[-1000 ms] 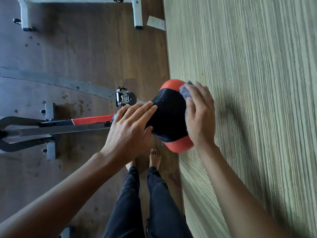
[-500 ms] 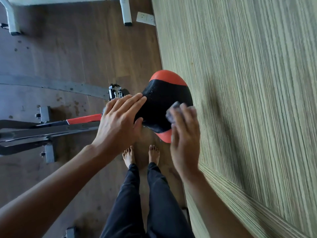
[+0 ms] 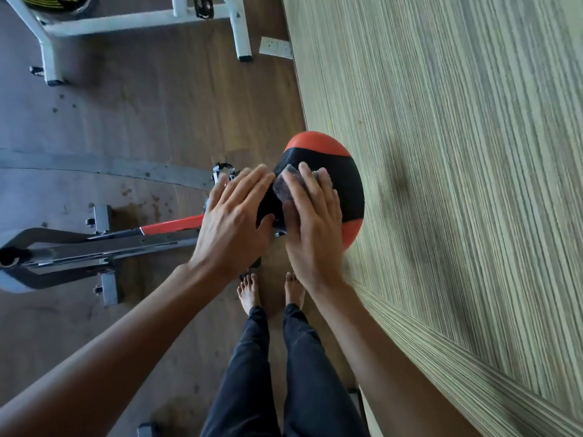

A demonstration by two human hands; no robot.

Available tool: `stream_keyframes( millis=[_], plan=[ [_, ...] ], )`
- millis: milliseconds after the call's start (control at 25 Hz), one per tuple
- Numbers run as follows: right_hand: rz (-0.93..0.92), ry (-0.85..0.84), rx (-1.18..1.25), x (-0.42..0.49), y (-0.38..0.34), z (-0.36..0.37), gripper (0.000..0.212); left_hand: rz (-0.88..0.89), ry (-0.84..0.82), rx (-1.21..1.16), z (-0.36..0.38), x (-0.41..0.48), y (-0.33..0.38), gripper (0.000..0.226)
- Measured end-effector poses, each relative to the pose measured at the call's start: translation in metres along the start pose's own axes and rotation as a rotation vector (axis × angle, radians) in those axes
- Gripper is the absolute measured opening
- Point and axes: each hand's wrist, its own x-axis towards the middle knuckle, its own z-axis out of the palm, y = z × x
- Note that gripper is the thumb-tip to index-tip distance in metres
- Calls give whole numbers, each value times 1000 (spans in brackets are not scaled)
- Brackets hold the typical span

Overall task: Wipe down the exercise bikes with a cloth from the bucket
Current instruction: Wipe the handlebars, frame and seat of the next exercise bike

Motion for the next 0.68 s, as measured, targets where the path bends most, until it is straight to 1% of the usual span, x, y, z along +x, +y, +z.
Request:
stream_keyframes(
  millis=[40, 80, 120, 200, 280, 400, 520, 680],
  plan=[
    [41, -33, 131, 5, -3, -7, 44, -46, 47, -18, -1, -3, 9, 62],
    [66, -32, 273, 3, -1, -14, 44, -76, 99, -44, -1, -7, 22, 62],
    [92, -3, 381, 0, 3, -23, 43, -84, 137, -79, 2, -11, 38, 63],
    [163, 81, 483, 1, 14, -42, 38, -52, 135, -137, 12, -14, 72, 57],
    [226, 96, 494, 11, 26, -53, 34, -71, 107, -118, 30, -8, 94, 52],
    [260, 61, 507, 23, 42, -57, 34, -156, 91, 12, 48, 8, 98, 60],
    [201, 33, 468, 25, 49, -50, 34, -107, 118, 87, 55, 1, 88, 58],
    [90, 15, 260, 18, 52, -31, 35, -95, 173, 146, 47, -24, 56, 61]
  ],
)
